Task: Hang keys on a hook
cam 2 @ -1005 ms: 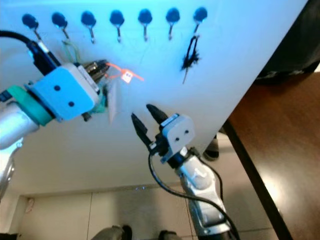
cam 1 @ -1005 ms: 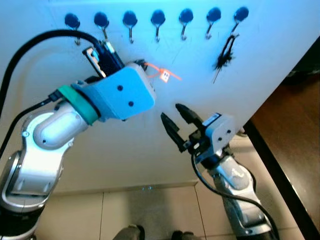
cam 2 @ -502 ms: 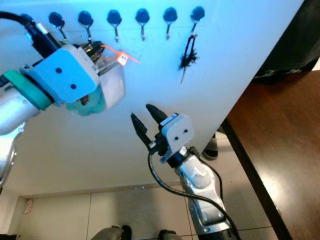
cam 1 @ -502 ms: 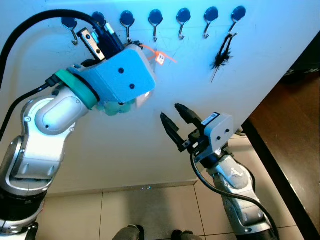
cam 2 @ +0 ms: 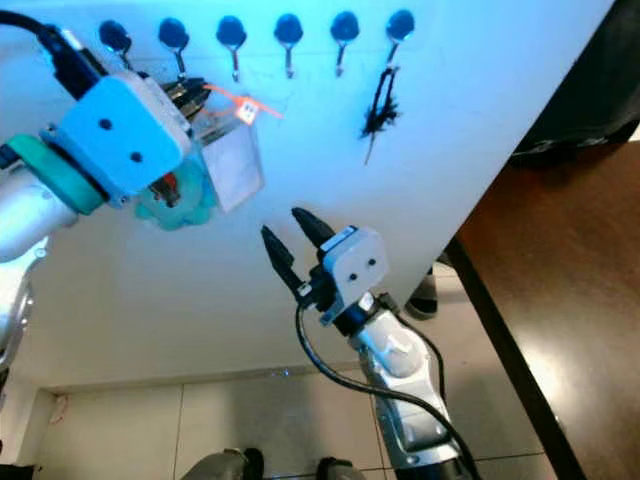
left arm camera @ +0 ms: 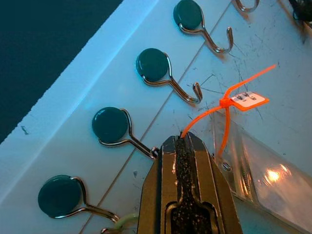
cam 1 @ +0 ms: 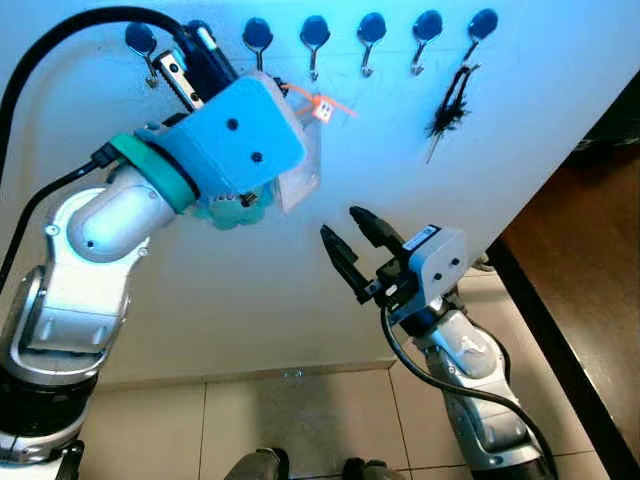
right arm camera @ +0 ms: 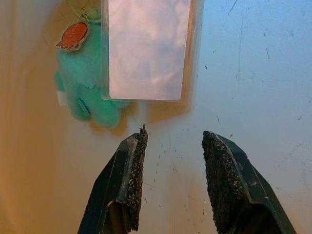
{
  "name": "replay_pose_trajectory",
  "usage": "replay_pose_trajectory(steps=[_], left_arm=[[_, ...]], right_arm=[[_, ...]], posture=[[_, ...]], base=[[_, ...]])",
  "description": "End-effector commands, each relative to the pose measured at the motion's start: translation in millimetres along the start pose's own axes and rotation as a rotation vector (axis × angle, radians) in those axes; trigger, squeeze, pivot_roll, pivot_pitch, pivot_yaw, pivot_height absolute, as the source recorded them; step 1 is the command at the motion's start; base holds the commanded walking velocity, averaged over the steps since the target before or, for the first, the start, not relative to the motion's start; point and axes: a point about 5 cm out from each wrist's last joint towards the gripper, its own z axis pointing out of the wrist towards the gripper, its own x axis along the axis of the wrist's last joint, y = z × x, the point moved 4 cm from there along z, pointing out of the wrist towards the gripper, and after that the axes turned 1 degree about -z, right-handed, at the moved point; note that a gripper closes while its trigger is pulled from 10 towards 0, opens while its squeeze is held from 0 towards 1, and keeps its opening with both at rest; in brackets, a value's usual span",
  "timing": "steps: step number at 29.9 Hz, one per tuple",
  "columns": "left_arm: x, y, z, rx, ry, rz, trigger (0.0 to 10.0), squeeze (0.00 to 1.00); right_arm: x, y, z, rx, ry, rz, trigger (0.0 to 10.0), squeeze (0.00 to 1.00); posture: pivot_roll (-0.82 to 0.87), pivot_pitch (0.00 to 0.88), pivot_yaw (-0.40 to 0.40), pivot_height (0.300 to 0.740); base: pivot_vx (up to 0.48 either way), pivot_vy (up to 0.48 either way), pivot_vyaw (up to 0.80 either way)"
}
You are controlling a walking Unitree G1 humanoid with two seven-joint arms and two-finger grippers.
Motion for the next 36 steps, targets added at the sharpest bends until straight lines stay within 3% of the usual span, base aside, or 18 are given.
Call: replay_pose_trajectory(steps=[1,8,12,14,17,22,27,33,36], left_arm=[[22,-22.1,-8.4,0.098,0.087,0.034,10.0,0.0],[23,-13.4,-15.9,0.074,0.086,0.017,10.0,0.0],[14,15.5,-21.7,0.028,0.036,-0.011,10.0,0.0],[14,15.5,-21.7,0.028,0.036,-0.011,10.0,0.0],[6,29.5,-21.5,0.023,0.004,-0.025,10.0,0.0],[9,22.9,-15.6,0.07,0.018,-0.026,10.0,0.0],[19,1.6,-9.9,0.142,0.055,0.004,10.0,0.0],[25,-4.0,-7.5,0.155,0.078,0.013,10.0,0.0],[25,2.6,-3.6,0.138,0.086,0.01,10.0,0.0]], right_arm=[[-4,-2.9,-0.8,0.006,-0.011,0.004,10.0,0.0],[-5,-3.7,-0.2,0.012,-0.013,0.008,10.0,0.0],[-7,-4.4,1.0,0.02,-0.016,0.011,10.0,0.0],[-7,-4.4,1.0,0.02,-0.016,0.011,10.0,0.0],[-7,-4.5,2.5,0.026,-0.016,0.011,10.0,0.0],[-7,-4.4,3.5,0.028,-0.015,0.009,10.0,0.0],[-8,-4.6,4.3,0.027,-0.014,0.01,10.0,0.0],[-8,-5.1,5.2,0.028,-0.013,0.011,10.0,0.0],[-8,-5.6,6.3,0.028,-0.01,0.013,10.0,0.0]], posture=[[0.16,0.112,0.107,0.74],[0.16,0.117,0.1,0.74],[0.17,0.12,0.091,0.74],[0.17,0.12,0.091,0.74],[0.17,0.12,0.087,0.74],[0.17,0.118,0.087,0.74],[0.17,0.115,0.089,0.74],[0.18,0.112,0.092,0.74],[0.18,0.109,0.092,0.74]], base=[[0.0,0.0,0.0],[0.0,0.0,0.0],[0.0,0.0,0.0],[0.0,0.0,0.0],[0.0,0.0,0.0],[0.0,0.0,0.0],[0.0,0.0,0.0],[0.0,0.0,0.0],[0.0,0.0,0.0]])
